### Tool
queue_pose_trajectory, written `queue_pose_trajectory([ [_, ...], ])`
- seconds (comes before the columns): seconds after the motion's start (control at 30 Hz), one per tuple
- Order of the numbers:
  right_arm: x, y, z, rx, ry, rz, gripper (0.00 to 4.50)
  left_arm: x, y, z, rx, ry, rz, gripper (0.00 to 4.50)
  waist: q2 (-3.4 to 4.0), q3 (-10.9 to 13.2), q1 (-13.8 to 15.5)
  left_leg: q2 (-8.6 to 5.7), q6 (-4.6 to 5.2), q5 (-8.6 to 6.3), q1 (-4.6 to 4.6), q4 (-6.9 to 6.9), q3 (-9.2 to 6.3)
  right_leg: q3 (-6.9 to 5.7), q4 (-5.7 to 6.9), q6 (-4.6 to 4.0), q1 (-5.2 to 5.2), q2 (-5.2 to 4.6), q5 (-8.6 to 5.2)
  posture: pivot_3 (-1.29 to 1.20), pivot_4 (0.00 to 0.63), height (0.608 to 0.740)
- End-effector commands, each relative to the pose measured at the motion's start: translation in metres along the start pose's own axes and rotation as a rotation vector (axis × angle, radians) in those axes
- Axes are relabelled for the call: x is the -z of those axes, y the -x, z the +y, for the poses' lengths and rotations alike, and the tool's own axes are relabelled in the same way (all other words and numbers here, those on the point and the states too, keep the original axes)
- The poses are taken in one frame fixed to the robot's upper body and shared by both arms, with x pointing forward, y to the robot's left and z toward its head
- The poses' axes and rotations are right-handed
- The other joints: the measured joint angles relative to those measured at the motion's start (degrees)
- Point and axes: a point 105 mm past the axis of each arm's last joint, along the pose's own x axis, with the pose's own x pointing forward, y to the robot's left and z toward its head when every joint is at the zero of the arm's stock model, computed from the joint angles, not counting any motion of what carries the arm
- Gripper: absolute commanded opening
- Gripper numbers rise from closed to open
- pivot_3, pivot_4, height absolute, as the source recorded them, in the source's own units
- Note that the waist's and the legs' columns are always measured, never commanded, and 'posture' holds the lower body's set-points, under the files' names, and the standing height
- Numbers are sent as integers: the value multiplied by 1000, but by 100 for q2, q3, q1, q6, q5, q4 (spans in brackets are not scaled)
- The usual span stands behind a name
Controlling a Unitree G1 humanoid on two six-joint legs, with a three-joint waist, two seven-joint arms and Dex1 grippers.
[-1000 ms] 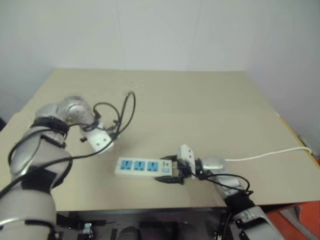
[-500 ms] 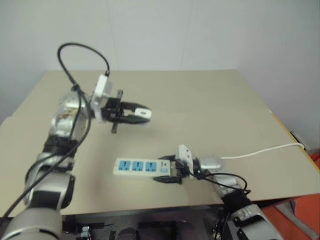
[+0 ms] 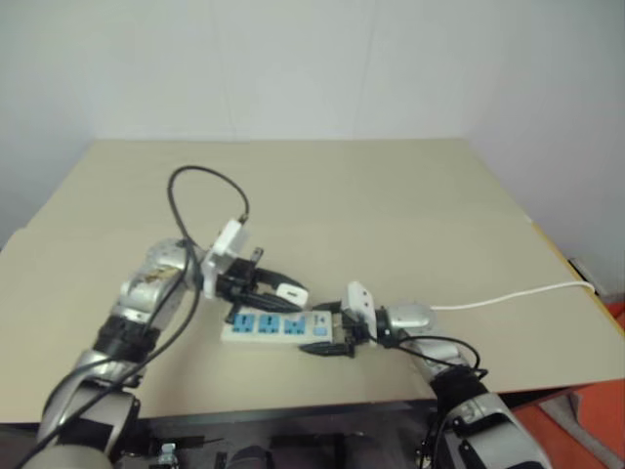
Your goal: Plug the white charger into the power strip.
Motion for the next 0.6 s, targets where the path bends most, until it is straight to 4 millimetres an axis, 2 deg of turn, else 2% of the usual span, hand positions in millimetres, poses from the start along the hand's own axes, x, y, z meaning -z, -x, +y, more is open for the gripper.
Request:
queue_pose_trajectory([
  [0.03, 2, -2, 1, -4, 2, 11, 3437, -3, 0, -1, -16, -47, 9, 1022, 0, 0, -2, 0, 0, 0, 1, -1, 1, 1, 0, 0, 0, 0, 0, 0, 150, 740],
  [0.6, 2, -1, 0, 0, -1, 10, 3437, 11, -8, 0, -66, -70, 11, 1022, 0, 0, 2, 0, 0, 0, 4, -4, 3, 6, 0, 0, 1, 0, 0, 0, 150, 740],
])
